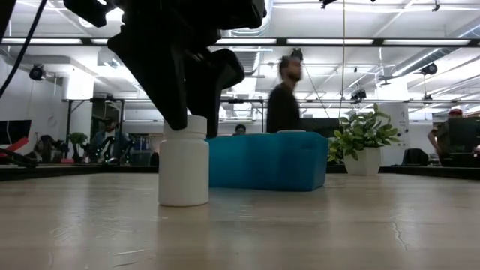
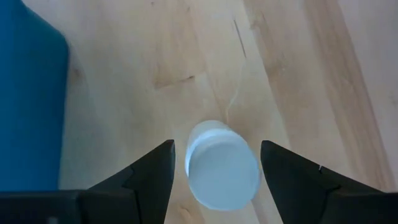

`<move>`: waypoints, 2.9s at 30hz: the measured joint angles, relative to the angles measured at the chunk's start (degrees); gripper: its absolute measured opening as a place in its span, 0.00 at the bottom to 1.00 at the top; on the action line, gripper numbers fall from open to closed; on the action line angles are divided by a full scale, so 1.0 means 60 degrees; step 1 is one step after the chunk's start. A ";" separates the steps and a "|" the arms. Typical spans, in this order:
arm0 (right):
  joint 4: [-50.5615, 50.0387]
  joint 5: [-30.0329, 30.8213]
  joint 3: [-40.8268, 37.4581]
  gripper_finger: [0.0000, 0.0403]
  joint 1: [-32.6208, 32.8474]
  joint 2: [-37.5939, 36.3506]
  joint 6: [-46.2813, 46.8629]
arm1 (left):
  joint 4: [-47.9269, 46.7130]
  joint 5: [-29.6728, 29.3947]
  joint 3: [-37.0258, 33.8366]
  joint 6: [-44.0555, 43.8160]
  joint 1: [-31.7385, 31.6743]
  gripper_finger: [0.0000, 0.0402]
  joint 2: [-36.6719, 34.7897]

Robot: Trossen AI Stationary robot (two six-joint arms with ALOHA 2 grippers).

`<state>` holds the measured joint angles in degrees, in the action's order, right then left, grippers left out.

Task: Pick and place pill bottles into a basket
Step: Put the white pill bottle into the blue bin

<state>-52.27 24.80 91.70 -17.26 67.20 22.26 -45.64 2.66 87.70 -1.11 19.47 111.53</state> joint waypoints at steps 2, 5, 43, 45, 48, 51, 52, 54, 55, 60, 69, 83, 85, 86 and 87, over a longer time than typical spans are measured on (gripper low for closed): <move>0.0000 0.0000 0.0000 0.17 0.0000 0.0000 0.0000 | -0.0071 0.0002 0.0000 0.0035 -0.0041 0.55 0.0000; 0.0004 -0.0080 0.0000 0.17 0.0000 -0.0003 0.0000 | -0.0060 0.0004 0.0000 0.0093 -0.0096 0.55 0.0000; 0.0033 -0.0142 0.0000 0.17 0.0000 -0.0004 -0.0055 | -0.0175 0.0430 -0.0181 -0.0024 -0.0209 0.35 -0.0015; 0.0036 -0.0142 0.0000 0.17 -0.0004 -0.0004 -0.0045 | -0.0388 0.0373 -0.0096 -0.0024 -0.0216 0.35 -0.0025; 0.0044 -0.0142 0.0000 0.17 -0.0007 -0.0004 -0.0036 | -0.0837 0.0206 0.0065 -0.0009 -0.0256 0.35 -0.0094; 0.0066 -0.0138 0.0000 0.17 -0.0007 -0.0004 -0.0036 | -0.1239 0.0066 0.0199 -0.0004 -0.0351 0.35 -0.0243; 0.0073 -0.0140 0.0000 0.17 -0.0007 -0.0004 -0.0035 | -0.1323 0.0040 0.0225 0.0020 -0.0395 0.35 -0.0295; 0.0129 -0.0137 0.0000 0.17 -0.0007 -0.0005 -0.0035 | -0.1355 0.0028 0.0259 0.0030 -0.0499 0.35 -0.0474; 0.0131 -0.0138 0.0000 0.17 -0.0007 -0.0007 -0.0036 | -0.1401 -0.0008 0.0259 0.0031 -0.0555 0.35 -0.0582; 0.0135 -0.0128 0.0000 0.17 -0.0007 -0.0011 -0.0033 | -0.1739 -0.0381 0.0255 0.0067 -0.0988 0.35 -0.1088; 0.0251 -0.0120 0.0000 0.17 -0.0007 -0.0011 0.0036 | -0.2045 -0.0539 0.0272 0.0391 -0.1996 0.35 -0.1576; 0.0310 -0.0100 0.0000 0.17 -0.0007 -0.0011 0.0109 | -0.2053 -0.0536 0.0310 0.1087 -0.3020 0.35 -0.1656; 0.0310 -0.0067 0.0000 0.17 -0.0007 -0.0011 0.0112 | -0.2034 -0.0535 0.0305 0.1102 -0.3136 0.35 -0.1562; 0.0309 -0.0066 0.0000 0.17 -0.0005 -0.0011 0.0113 | -0.2023 -0.0530 0.0276 0.1102 -0.3186 0.35 -0.1511; 0.0310 -0.0064 0.0000 0.17 -0.0004 -0.0011 0.0113 | -0.1991 -0.0527 0.0254 0.1114 -0.3234 0.35 -0.1444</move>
<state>-50.41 24.42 91.70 -17.28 67.13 22.94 -57.58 -0.51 89.22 5.57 0.07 102.86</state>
